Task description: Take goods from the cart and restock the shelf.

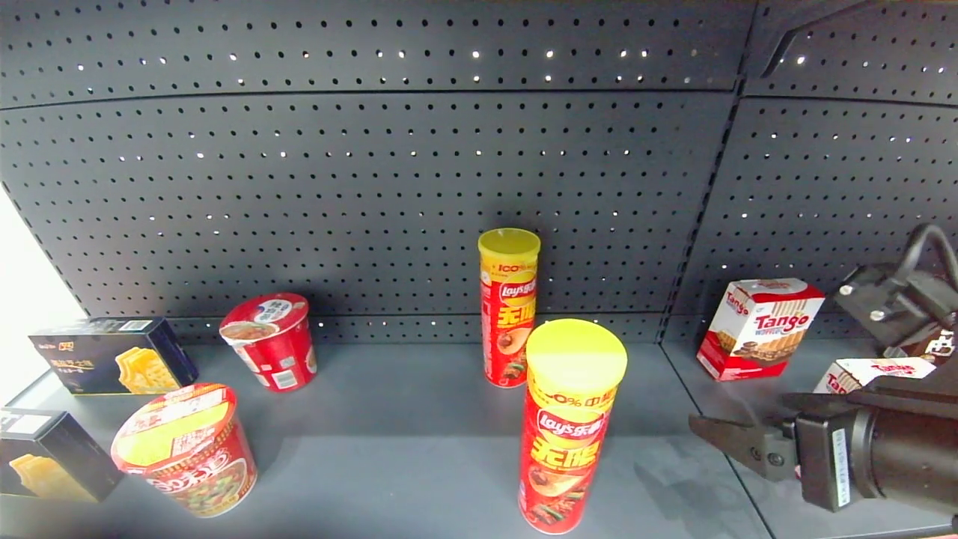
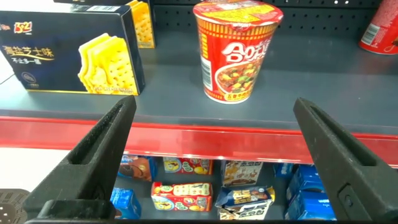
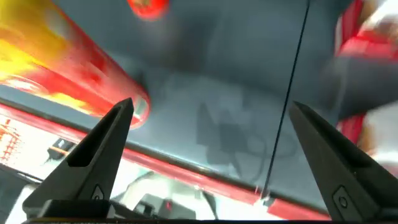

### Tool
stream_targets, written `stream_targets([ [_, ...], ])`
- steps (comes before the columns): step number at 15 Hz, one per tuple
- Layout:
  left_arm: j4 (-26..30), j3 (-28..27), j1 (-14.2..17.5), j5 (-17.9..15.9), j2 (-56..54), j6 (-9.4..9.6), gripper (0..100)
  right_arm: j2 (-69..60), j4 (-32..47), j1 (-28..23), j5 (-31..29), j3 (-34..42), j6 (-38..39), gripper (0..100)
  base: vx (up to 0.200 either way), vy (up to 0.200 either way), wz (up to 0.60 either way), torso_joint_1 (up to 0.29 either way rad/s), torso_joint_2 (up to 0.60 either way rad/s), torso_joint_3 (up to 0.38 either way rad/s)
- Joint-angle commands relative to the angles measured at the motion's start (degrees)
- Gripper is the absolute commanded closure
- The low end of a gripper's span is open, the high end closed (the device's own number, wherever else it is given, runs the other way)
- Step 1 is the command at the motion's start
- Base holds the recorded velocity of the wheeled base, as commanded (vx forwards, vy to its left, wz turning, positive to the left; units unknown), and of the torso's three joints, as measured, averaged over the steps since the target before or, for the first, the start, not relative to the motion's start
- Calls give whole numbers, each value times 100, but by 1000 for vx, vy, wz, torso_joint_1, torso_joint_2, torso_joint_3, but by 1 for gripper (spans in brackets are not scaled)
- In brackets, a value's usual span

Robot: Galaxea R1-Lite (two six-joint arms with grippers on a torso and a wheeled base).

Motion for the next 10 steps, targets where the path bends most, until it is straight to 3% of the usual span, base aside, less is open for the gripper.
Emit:
stream_targets([
  [1, 0, 1, 0, 2, 6, -1, 0, 357, -25, 181, -91, 254, 229, 0, 0, 0, 0, 0, 0, 0],
  [10, 0, 1, 0, 2, 15, -1, 0, 1192, -842, 287, 155, 404, 326, 0, 0, 0, 0, 0, 0, 0],
])
